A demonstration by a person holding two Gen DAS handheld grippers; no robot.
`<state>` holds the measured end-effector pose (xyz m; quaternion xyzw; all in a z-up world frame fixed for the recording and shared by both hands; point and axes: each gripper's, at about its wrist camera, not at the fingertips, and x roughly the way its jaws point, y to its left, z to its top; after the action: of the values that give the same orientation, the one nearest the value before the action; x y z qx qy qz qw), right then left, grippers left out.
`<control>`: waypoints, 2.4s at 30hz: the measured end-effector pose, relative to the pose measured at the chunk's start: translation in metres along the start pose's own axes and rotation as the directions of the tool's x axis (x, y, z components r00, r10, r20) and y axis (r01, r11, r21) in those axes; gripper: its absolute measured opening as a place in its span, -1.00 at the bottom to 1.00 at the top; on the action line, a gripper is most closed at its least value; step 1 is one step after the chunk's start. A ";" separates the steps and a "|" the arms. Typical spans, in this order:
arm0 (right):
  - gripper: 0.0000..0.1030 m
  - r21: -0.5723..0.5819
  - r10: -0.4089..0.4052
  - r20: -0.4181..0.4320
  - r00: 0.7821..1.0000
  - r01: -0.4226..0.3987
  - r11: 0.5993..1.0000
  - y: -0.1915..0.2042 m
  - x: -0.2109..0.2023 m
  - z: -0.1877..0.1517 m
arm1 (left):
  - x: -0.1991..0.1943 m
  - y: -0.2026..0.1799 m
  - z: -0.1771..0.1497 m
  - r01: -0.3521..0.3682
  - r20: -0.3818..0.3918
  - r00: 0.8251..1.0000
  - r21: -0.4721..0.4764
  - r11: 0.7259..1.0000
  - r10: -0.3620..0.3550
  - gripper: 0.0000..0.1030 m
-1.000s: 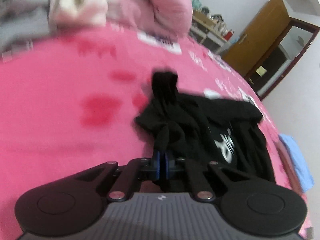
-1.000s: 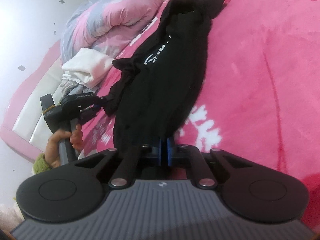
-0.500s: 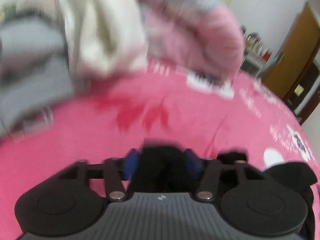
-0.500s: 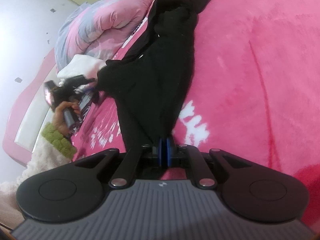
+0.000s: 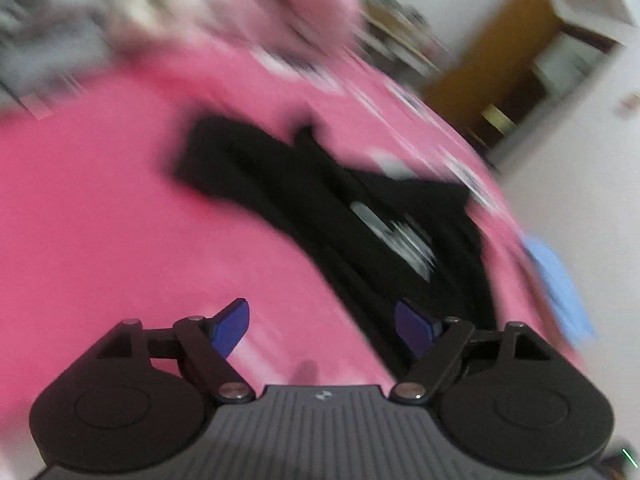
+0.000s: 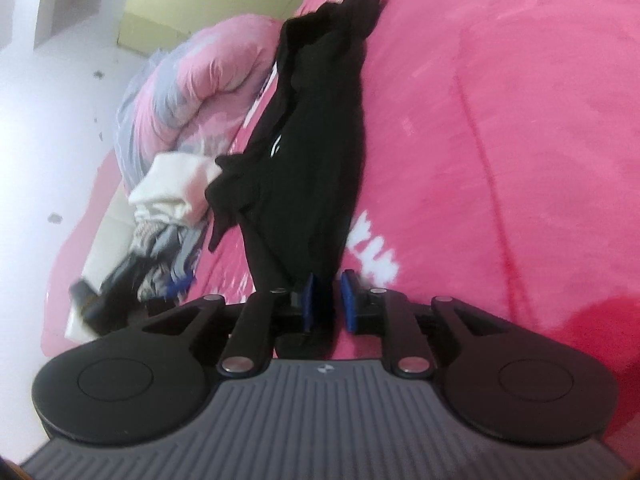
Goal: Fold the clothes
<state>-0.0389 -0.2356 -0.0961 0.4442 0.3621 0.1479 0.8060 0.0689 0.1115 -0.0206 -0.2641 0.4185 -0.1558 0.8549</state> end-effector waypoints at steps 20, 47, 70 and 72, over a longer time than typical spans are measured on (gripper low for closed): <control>-0.65 0.062 0.049 0.131 0.990 -0.057 0.996 -0.036 -0.039 -0.012 | 0.047 -0.107 -0.125 0.024 -0.101 0.995 0.108 0.994 -0.013 -0.60; -0.58 -0.030 -0.047 0.083 0.995 0.050 0.998 -0.013 -0.034 0.022 | -0.145 0.092 -0.121 -0.103 0.173 0.972 -0.293 0.950 0.158 -0.94; 0.05 -0.249 -0.122 0.068 0.990 0.135 0.959 0.034 0.153 0.169 | -0.115 0.110 -0.132 -0.071 0.174 0.975 -0.336 0.939 0.136 -0.93; -0.15 -0.267 -0.137 0.068 0.988 0.151 0.952 0.036 0.160 0.173 | -0.115 0.110 -0.132 -0.073 0.177 0.974 -0.334 0.940 0.139 -0.93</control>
<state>0.1995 -0.2311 -0.0795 0.3054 0.3502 0.1261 0.8765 -0.1007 0.2138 -0.0792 -0.3927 0.3648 -0.0112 0.8441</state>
